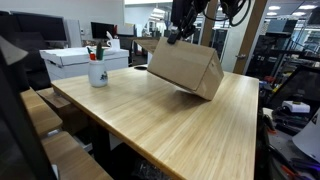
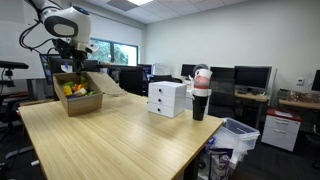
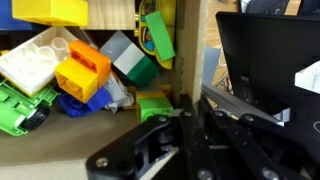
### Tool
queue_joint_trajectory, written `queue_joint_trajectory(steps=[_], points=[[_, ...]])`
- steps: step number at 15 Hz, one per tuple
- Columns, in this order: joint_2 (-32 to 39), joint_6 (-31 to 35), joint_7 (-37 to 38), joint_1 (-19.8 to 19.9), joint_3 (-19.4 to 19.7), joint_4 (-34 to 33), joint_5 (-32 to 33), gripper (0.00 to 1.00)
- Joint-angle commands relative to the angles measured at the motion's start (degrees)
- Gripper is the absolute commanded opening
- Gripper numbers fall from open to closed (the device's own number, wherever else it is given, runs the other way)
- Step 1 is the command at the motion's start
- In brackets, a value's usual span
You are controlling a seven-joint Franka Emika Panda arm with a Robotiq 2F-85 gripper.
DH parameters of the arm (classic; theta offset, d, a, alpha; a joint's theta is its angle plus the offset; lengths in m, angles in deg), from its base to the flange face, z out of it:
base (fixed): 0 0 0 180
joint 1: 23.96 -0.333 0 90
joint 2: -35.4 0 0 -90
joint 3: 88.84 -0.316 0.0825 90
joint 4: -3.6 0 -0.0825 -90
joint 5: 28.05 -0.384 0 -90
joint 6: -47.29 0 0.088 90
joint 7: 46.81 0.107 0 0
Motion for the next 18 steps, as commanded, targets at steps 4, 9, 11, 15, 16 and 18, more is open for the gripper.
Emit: queue_joint_trajectory(steps=[4, 9, 11, 15, 16, 18], points=[[-2.5, 1.3, -2.3, -0.8, -0.1, 0.6, -7.1, 0.04], [-3.1, 1.0, -6.0, -0.7, 0.2, 0.6, -14.1, 0.04], [-3.3, 0.9, -7.3, -0.6, 0.2, 0.7, -16.6, 0.04], [-3.7, 1.2, -10.0, -0.1, 0.3, 1.5, -21.2, 0.04], [-3.8, 1.1, -10.6, 0.0, 0.4, 1.7, -22.2, 0.04], [-4.0, 1.1, -11.8, 0.4, 0.6, 2.2, -24.0, 0.04]])
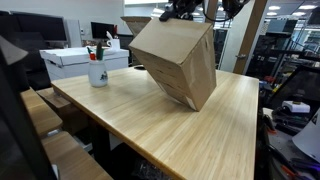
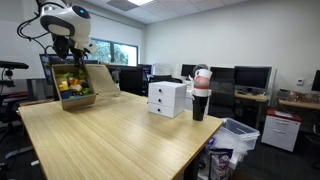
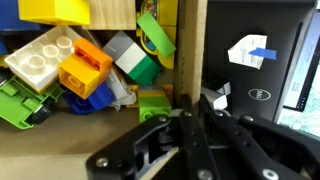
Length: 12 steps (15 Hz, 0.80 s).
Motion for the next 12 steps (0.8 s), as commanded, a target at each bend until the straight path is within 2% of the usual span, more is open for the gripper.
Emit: queue_joint_trajectory(steps=[1, 12], points=[[-2.3, 0.6, -4.0, 0.8, 0.4, 1.9, -5.0, 0.04], [-2.8, -0.7, -10.7, 2.4, 1.9, 2.7, -11.2, 0.04]])
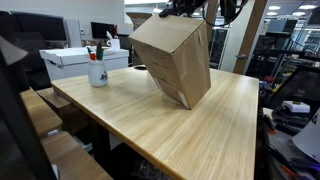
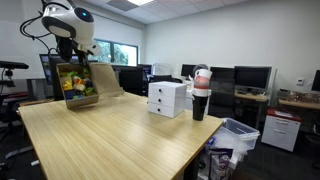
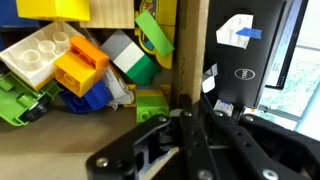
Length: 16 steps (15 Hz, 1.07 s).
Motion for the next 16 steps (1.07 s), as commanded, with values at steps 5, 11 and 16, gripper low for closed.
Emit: queue_joint_trajectory(steps=[5, 11, 16], points=[[-2.0, -1.0, -4.4, 0.9, 0.2, 1.4, -6.3, 0.04], [-1.8, -2.0, -6.8, 1.5, 0.6, 2.3, -11.1, 0.04], [-1.8, -3.0, -8.9, 2.2, 0.7, 2.8, -14.5, 0.04]])
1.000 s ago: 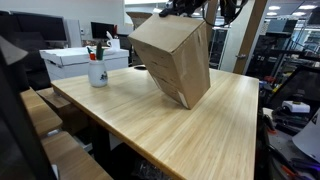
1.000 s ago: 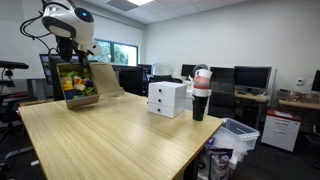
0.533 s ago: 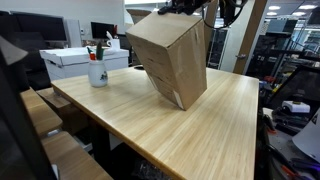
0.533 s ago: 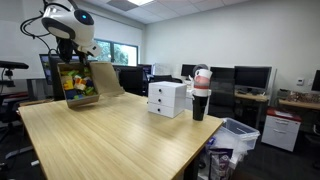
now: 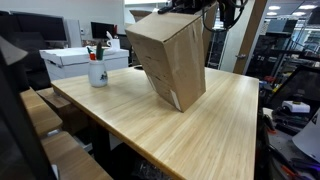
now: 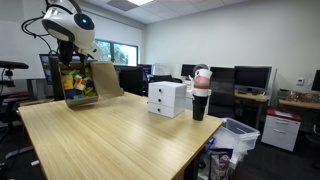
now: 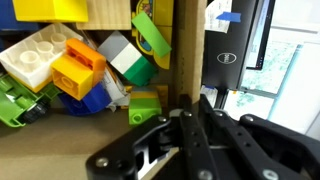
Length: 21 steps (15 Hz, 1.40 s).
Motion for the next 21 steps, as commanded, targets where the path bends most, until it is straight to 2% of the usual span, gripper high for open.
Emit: queue_joint_trajectory(steps=[1, 10, 21], points=[[-1.8, -2.0, -3.2, 1.4, -0.3, 1.1, -4.0, 0.04], [-1.9, -4.8, -11.0, 2.2, 0.0, 2.0, -10.6, 0.04], [-1.9, -9.3, -16.6, 4.6, 0.5, 4.9, -18.9, 0.04]])
